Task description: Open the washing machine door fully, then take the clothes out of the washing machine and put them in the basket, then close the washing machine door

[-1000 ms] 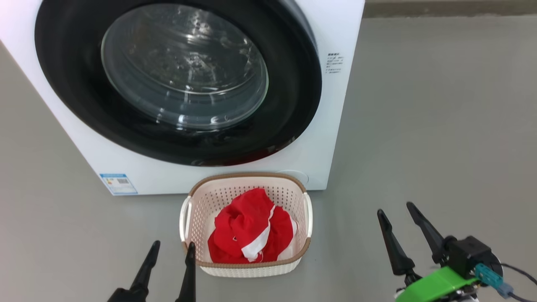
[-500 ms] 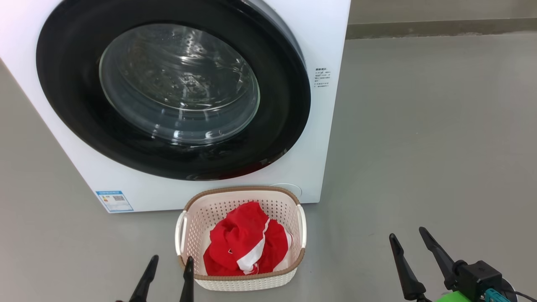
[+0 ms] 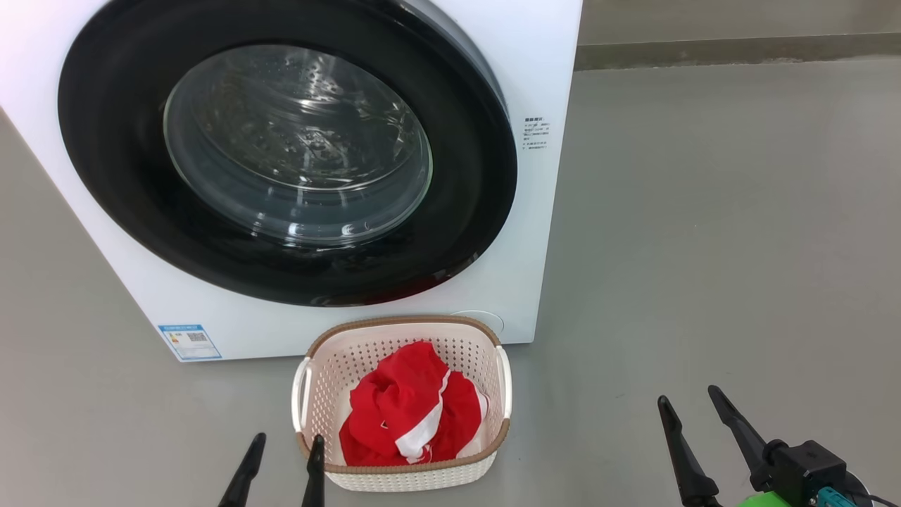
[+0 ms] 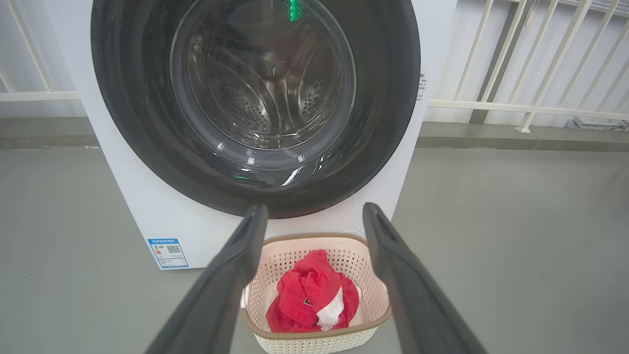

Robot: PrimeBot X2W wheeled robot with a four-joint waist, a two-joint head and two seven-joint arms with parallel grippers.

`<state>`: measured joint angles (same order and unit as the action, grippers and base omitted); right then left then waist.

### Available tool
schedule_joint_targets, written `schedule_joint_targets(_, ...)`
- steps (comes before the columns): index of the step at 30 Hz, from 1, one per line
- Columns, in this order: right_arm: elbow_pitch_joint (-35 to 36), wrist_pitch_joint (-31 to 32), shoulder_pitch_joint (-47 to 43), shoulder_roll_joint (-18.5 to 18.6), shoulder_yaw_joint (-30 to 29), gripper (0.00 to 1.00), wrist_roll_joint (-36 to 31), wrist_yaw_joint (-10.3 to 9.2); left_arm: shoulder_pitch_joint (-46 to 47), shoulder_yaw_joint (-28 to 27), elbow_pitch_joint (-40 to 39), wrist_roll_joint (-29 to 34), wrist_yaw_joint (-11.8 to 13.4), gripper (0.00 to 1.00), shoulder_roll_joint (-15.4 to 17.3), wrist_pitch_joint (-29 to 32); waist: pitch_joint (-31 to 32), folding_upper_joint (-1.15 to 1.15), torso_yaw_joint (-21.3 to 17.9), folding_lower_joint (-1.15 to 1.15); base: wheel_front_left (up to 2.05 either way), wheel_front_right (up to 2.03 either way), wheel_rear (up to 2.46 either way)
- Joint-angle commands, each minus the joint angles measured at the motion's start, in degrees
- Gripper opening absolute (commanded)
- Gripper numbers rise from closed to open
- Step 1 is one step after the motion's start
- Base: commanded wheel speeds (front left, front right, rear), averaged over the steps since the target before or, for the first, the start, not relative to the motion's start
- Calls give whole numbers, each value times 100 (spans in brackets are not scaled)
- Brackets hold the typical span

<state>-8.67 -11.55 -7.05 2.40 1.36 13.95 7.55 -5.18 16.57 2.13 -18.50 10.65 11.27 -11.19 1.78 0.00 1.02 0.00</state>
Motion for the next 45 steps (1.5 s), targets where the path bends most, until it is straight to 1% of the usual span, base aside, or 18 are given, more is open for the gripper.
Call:
schedule_joint_targets(1,170,0,99,50,115,100,-18,-6,114,-175,-146,-34,48,100,65,-43,5,0,-3,0,0,0,0)
schedule_joint_targets(25,155,-2,95,48,118,100,44,-6,168,-87,-134,-52,123,100,102,-39,-27,0,-33,0,0,0,0)
schedule_joint_targets(26,156,-2,94,48,118,0,42,-6,172,-82,-133,-50,129,0,104,-38,-26,0,-33,0,0,0,0)
schedule_joint_targets(27,-26,3,0,-8,-1,0,13,0,-2,88,44,-25,98,0,11,2,-27,0,-34,0,0,0,0)
schedule_joint_targets(33,-500,6,-65,-90,25,0,19,0,-123,157,487,-31,97,0,-138,10,-30,0,-36,0,0,0,0)
schedule_joint_targets(36,-487,35,-41,-76,22,0,219,0,-104,110,483,-217,56,0,-147,41,-34,0,-37,2,0,0,0)
schedule_joint_targets(40,-482,77,-5,-56,15,0,487,0,-73,46,499,-465,-3,0,-158,85,-25,0,-39,13,0,0,0)
schedule_joint_targets(43,-490,120,43,-38,9,0,753,-1,-29,-18,529,-712,-64,0,-169,130,-41,0,-42,1,0,0,0)
schedule_joint_targets(45,-493,141,69,-29,5,0,885,-1,-5,-50,546,-836,-95,0,-175,152,-46,0,-43,0,0,0,0)
